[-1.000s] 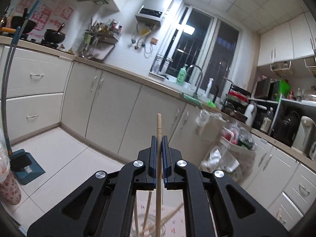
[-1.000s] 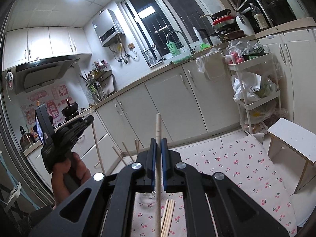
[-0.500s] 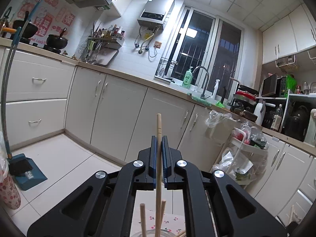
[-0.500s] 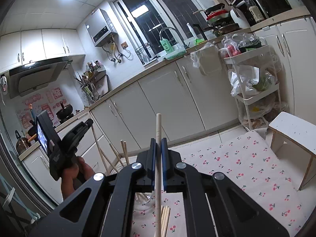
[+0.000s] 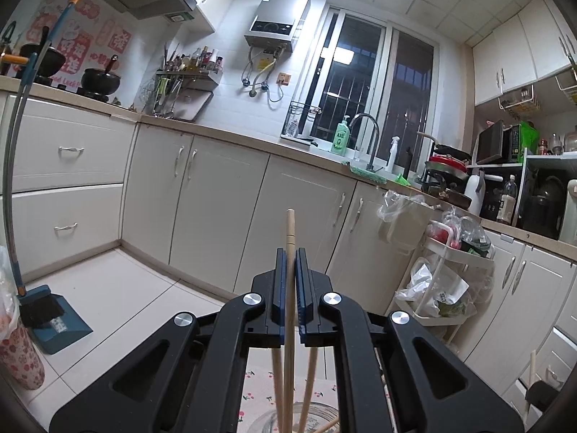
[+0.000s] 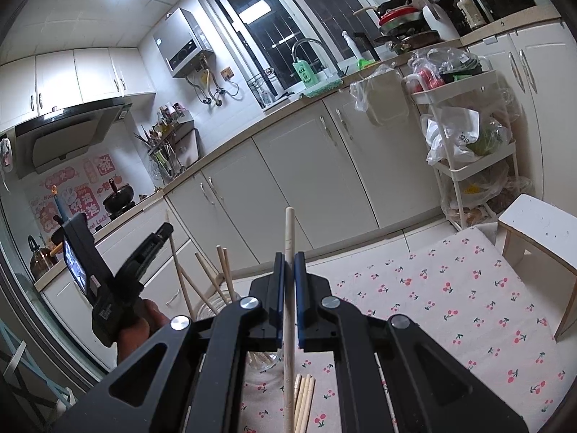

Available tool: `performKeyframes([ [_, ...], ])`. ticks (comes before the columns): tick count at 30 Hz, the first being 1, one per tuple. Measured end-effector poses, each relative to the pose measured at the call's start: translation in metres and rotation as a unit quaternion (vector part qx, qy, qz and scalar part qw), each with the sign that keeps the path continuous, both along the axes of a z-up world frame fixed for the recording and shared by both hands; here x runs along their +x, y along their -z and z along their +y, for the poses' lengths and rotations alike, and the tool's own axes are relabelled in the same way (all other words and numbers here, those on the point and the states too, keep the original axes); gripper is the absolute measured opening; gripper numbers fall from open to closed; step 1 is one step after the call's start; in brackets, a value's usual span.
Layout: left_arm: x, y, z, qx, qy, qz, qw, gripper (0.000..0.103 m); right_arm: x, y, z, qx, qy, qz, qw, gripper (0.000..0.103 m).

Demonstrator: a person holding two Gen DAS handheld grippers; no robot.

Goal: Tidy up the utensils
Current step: 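Lower the upright sticks with both tools into the jar mouth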

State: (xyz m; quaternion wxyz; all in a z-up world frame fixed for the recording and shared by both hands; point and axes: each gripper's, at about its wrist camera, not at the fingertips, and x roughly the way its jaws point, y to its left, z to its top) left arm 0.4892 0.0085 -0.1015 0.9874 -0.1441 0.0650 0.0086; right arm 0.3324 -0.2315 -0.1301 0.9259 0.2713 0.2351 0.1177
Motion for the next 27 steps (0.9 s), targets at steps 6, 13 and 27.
performKeyframes([
  [6,0.001,-0.009,0.012,-0.023,-0.003,-0.001,0.9997,0.005,0.002,0.002,0.001,0.003,-0.005,0.004,1.000,0.006],
  [13,0.001,-0.031,0.008,-0.037,-0.006,-0.039,0.9985,0.005,0.005,0.010,0.005,0.007,-0.013,0.014,1.000,0.006],
  [27,0.000,0.005,-0.002,-0.015,0.003,-0.008,0.9998,0.006,0.012,0.023,0.009,0.015,-0.018,0.030,0.999,0.006],
])
